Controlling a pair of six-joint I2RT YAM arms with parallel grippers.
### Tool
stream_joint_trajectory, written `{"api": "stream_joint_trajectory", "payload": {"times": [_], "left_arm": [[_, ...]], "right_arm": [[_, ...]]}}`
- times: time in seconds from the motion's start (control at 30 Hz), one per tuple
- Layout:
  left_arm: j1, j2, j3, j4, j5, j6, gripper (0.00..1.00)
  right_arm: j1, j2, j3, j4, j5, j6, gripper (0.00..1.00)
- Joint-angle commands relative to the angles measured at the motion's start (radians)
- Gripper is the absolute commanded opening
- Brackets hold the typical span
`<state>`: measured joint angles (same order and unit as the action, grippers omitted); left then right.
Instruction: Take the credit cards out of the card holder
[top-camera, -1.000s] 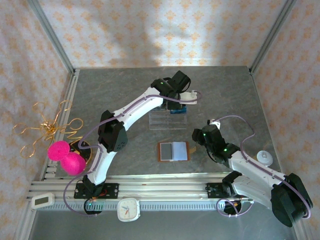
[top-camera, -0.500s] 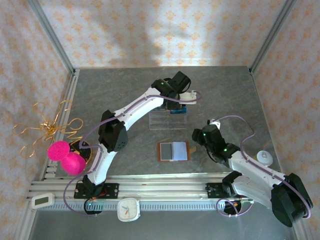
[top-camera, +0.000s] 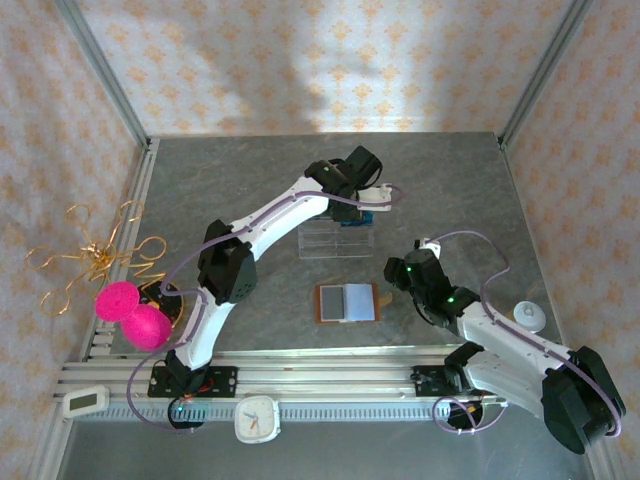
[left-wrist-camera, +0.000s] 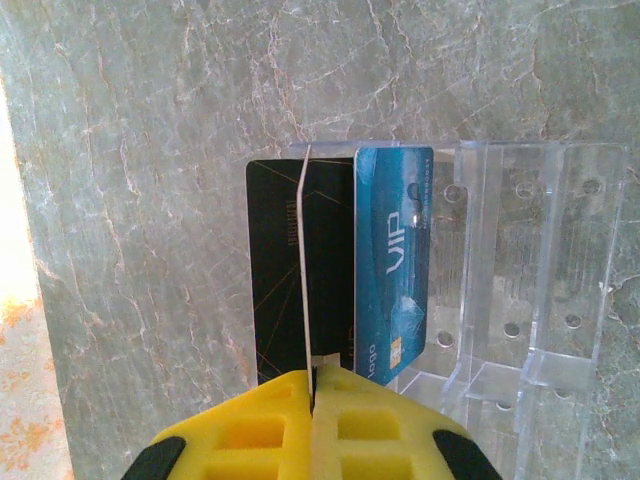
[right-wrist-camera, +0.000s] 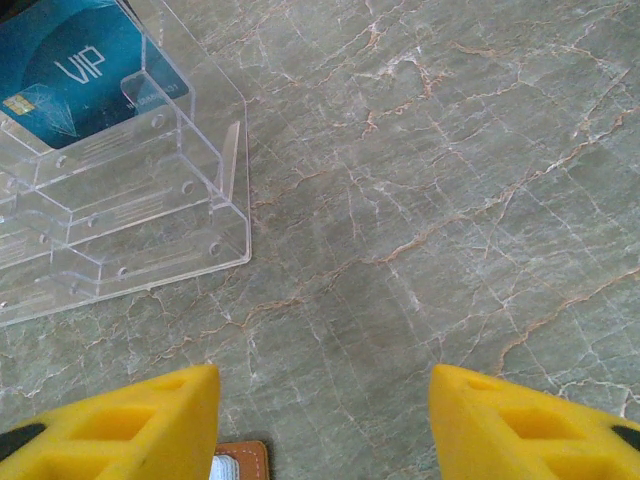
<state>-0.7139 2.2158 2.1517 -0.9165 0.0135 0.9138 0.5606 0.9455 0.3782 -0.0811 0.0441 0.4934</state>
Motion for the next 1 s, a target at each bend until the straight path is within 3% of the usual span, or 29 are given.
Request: {"api": "stream_joint_trajectory", "payload": {"times": [0.0, 0.27, 0.37, 0.43, 0.77, 0.97], "left_arm": [[-0.004, 0.024, -0.006, -0.031, -0.045, -0.017, 0.0], [-0.006, 0.027, -0.026, -0.01, -0.055, -0.024, 0.0], [-0.009, 0.022, -0.044, 0.032, -0.088, -0.036, 0.27], [-0.009, 0.016, -0.048, 0.054, -0.096, -0.041, 0.34], [-0.01, -0.013, -0.07, 0.213, -0.167, -0.069, 0.42], [-0.009, -0.033, -0.053, 0.287, -0.207, -0.122, 0.4]], "right_arm": [[-0.008, 0.0, -0.004, 0.02, 0.01, 0.001, 0.56], [-0.008, 0.002, -0.008, 0.025, 0.004, 0.004, 0.56], [-0.008, 0.003, -0.009, 0.027, -0.001, 0.004, 0.56], [-0.008, 0.004, -0.008, 0.029, -0.002, 0.004, 0.56], [-0.008, 0.004, -0.007, 0.03, -0.009, 0.001, 0.56], [-0.008, -0.003, -0.008, 0.032, -0.021, -0.002, 0.56]]}}
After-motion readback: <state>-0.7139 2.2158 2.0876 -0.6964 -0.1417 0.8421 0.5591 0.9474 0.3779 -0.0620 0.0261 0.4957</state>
